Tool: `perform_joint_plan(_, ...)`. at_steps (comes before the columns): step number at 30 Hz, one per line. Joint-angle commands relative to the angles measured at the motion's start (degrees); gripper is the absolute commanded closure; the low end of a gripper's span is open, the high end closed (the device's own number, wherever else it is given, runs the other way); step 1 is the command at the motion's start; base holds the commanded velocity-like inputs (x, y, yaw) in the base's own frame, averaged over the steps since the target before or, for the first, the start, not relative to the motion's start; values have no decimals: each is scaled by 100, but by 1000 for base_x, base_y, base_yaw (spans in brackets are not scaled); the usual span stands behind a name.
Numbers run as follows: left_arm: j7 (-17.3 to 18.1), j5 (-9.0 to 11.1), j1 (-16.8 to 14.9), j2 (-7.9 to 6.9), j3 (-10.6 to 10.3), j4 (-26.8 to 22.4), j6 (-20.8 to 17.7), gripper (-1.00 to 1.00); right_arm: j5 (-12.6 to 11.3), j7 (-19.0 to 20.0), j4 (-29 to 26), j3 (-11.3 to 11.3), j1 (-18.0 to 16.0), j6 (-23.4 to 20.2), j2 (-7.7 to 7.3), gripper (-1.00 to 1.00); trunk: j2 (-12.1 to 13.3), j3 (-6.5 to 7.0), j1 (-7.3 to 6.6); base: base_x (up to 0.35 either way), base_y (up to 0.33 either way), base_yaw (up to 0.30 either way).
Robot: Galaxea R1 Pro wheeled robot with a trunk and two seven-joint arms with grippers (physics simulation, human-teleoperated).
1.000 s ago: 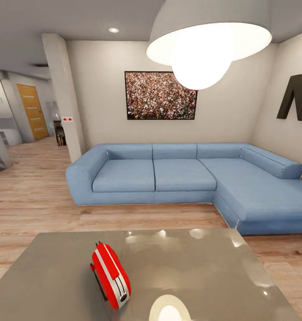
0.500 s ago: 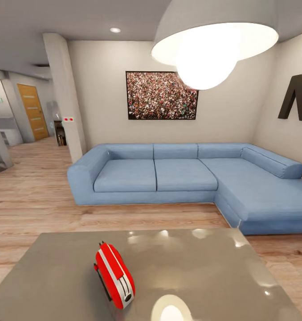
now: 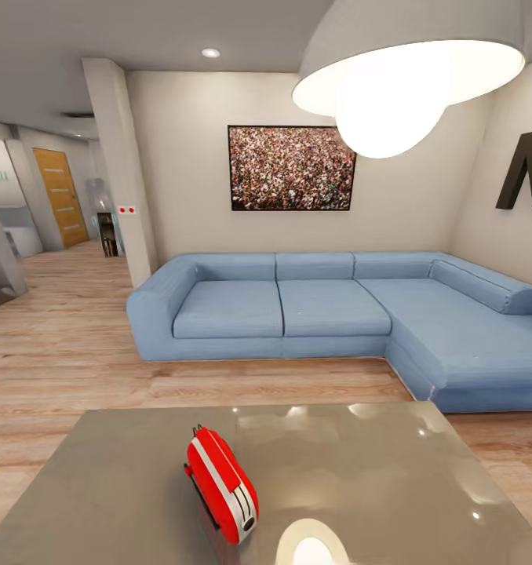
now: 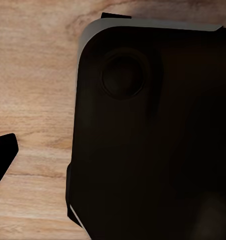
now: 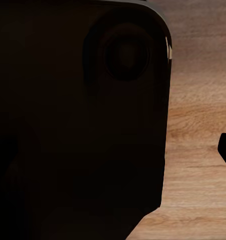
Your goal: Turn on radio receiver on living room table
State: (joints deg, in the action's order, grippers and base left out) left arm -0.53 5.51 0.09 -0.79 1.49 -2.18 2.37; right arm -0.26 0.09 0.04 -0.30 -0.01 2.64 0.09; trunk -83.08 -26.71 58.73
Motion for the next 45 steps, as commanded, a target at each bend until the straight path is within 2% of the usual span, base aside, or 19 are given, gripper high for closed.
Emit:
perform_joint_plan(1, 0, 1, 0, 0, 0, 2, 0, -100, 0, 0, 2, 1, -1, 0, 0, -100, 0, 0, 0, 0, 2, 0)
perform_joint_plan(9, 0, 3, 0, 0, 0, 2, 0, -100, 0, 0, 1, 3, -2, 0, 0, -100, 0, 0, 0, 0, 87, 0)
perform_joint_plan(29, 0, 3, 0, 0, 0, 4, 0, -100, 0, 0, -1, 3, 0, 0, 0, -100, 0, 0, 0, 0, 291, 0)
perform_joint_plan(45, 0, 3, 0, 0, 0, -2, 0, -100, -8, 0, -1, 3, 1, -20, 0, -100, 0, 0, 0, 0, 19, 0)
